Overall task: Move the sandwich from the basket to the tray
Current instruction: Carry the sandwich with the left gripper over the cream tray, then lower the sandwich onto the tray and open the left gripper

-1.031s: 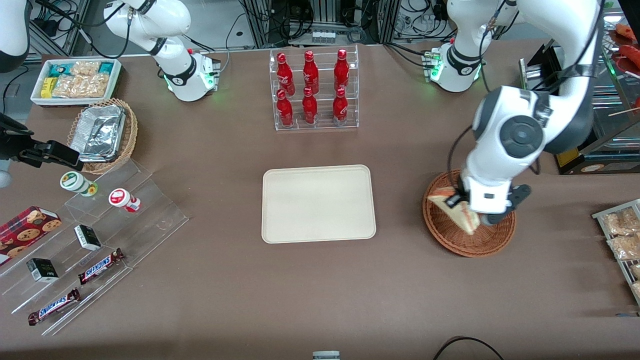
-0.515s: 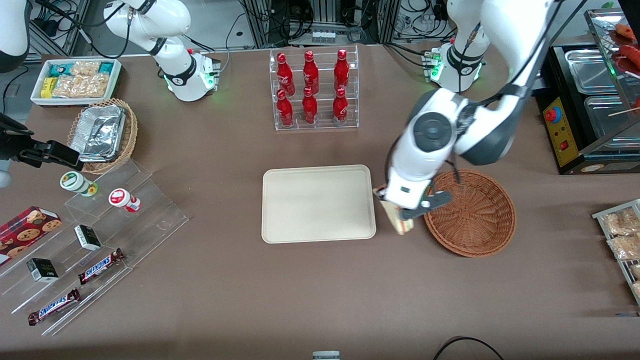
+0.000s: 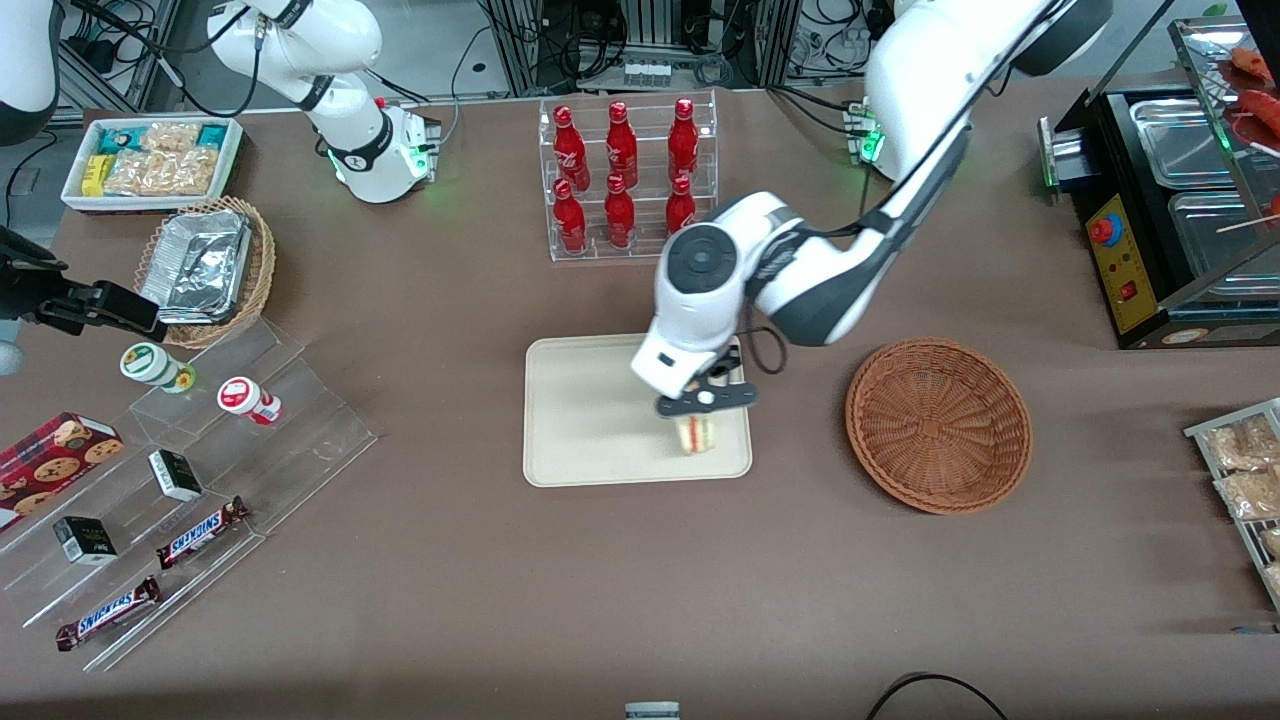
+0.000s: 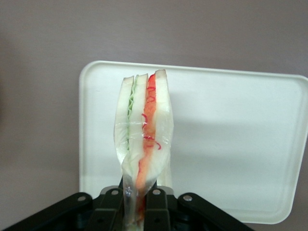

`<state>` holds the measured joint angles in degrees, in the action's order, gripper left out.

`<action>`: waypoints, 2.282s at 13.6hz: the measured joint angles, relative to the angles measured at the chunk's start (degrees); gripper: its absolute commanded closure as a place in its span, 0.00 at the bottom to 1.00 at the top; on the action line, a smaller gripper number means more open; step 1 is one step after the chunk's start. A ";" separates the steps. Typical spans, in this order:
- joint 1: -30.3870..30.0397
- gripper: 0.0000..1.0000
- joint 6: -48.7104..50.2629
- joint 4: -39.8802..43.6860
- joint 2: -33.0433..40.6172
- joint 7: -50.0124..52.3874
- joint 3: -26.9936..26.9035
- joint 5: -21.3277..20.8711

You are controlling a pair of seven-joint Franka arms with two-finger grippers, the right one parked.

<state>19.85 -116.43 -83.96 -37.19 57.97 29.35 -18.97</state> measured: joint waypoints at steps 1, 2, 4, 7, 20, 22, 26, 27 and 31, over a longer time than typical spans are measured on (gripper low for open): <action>1.17 1.00 -1.04 0.34 -1.25 0.00 -0.01 -0.56; 2.31 1.00 -1.99 0.45 -2.41 0.00 -0.02 -1.53; 3.82 1.00 -2.80 0.52 -4.45 0.00 -0.02 -3.59; 4.76 1.00 -3.39 0.61 -6.58 0.00 -0.02 -4.63; 7.50 0.00 -5.67 1.91 -10.47 2.48 -0.02 -8.36; 7.51 0.00 -5.66 1.97 -10.53 2.48 -0.05 -8.48; 7.49 0.00 -5.66 2.97 -10.50 2.56 -0.05 -8.55; 7.47 0.00 -5.63 3.65 -10.37 2.70 -0.06 -8.56; 6.86 0.00 -1.56 7.92 -8.03 3.50 -0.64 -8.59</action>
<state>26.71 -117.99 -76.03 -45.22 61.48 28.70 -27.56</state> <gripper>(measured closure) 0.000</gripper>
